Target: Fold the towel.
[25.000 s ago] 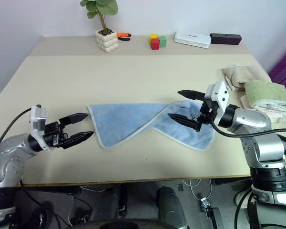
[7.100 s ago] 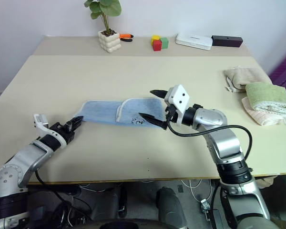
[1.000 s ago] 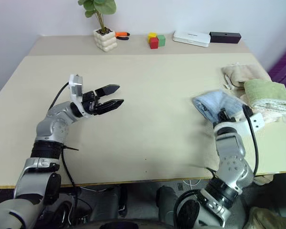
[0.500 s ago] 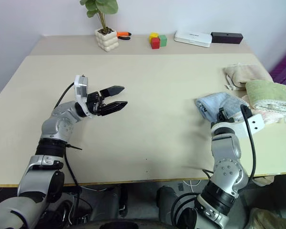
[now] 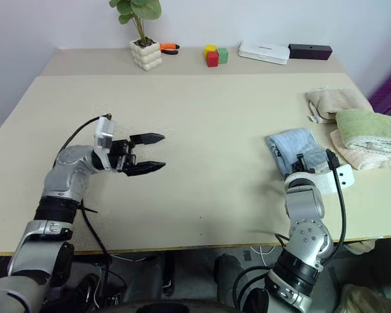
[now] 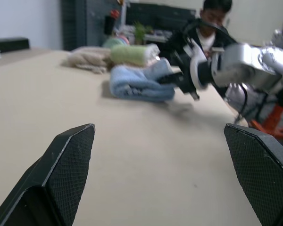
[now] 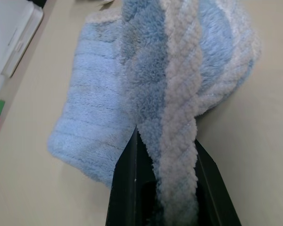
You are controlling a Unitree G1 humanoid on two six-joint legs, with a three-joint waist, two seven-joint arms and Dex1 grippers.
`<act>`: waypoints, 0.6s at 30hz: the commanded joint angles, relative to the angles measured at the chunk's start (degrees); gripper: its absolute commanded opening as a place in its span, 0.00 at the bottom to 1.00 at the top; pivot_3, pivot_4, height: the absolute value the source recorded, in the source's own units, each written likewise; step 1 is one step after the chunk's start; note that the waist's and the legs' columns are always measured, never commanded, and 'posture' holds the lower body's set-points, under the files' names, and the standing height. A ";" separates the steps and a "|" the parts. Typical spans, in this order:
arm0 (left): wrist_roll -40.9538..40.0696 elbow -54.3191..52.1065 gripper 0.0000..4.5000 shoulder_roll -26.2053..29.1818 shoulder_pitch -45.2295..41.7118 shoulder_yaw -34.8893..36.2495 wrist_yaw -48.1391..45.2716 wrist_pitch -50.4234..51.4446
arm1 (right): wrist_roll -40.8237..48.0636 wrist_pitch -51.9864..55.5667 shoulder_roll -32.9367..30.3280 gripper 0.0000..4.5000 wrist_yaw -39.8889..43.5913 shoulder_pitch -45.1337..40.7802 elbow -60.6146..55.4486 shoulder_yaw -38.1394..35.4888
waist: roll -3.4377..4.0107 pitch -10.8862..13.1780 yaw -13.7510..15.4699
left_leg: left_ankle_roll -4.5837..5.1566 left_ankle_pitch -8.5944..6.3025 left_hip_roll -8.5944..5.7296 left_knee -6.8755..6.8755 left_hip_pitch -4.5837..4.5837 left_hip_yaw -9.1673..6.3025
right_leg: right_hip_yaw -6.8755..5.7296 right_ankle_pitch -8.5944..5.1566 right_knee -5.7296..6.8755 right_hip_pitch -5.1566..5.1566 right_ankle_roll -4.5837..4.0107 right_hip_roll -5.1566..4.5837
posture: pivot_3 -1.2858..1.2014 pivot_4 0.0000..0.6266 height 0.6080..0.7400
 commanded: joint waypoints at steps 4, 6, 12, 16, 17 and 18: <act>-0.60 0.46 1.00 -1.16 -1.41 0.39 -0.32 -1.12 | 1.97 -1.63 0.12 0.08 2.75 1.44 -1.92 3.13 | 0.00 0.00 -0.06 | 0.00 0.00 0.00 -0.01 0.00 0.00 | 0.00 0.04 0.00 0.00 0.07 0.01 | 0.52 0.24 0.96; -0.42 0.34 1.00 -1.55 -1.39 0.29 -0.15 -1.22 | 1.70 -2.01 -0.43 0.23 2.41 1.84 -2.23 3.35 | 0.00 0.00 -0.05 | 0.00 0.00 0.00 0.00 0.00 0.00 | 0.00 0.05 0.00 0.00 0.09 0.01 | 0.52 0.24 0.96; -0.26 1.72 1.00 -2.15 -1.80 0.66 -0.24 -1.89 | -2.85 -3.34 -3.49 0.89 1.59 2.19 -2.75 3.87 | 0.00 0.00 0.03 | 0.00 0.00 -0.01 0.01 0.00 0.00 | 0.00 0.06 0.00 0.01 0.12 0.00 | 0.52 0.24 0.96; -0.30 1.80 1.00 -2.63 -1.93 0.55 0.15 -2.13 | -6.72 -2.70 -5.99 0.99 0.93 3.56 -3.37 4.92 | 0.00 0.00 0.01 | 0.01 0.00 -0.01 0.01 0.00 -0.01 | 0.00 0.07 0.00 0.01 0.13 0.02 | 0.52 0.24 0.96; -0.46 1.77 1.00 -2.80 -1.98 0.62 0.25 -2.00 | -8.06 -2.88 -6.57 0.99 0.51 3.91 -3.39 4.83 | 0.00 0.00 0.08 | 0.01 0.00 -0.01 0.01 0.00 -0.01 | 0.00 0.07 0.00 0.01 0.13 0.02 | 0.52 0.24 0.96; -0.55 1.72 1.00 -2.95 -1.99 0.67 0.35 -1.93 | -9.49 -2.61 -7.40 0.99 0.04 4.31 -3.44 4.85 | 0.00 0.00 0.10 | 0.01 0.00 -0.01 0.01 0.00 -0.01 | 0.00 0.07 0.00 0.01 0.13 0.02 | 0.52 0.24 0.96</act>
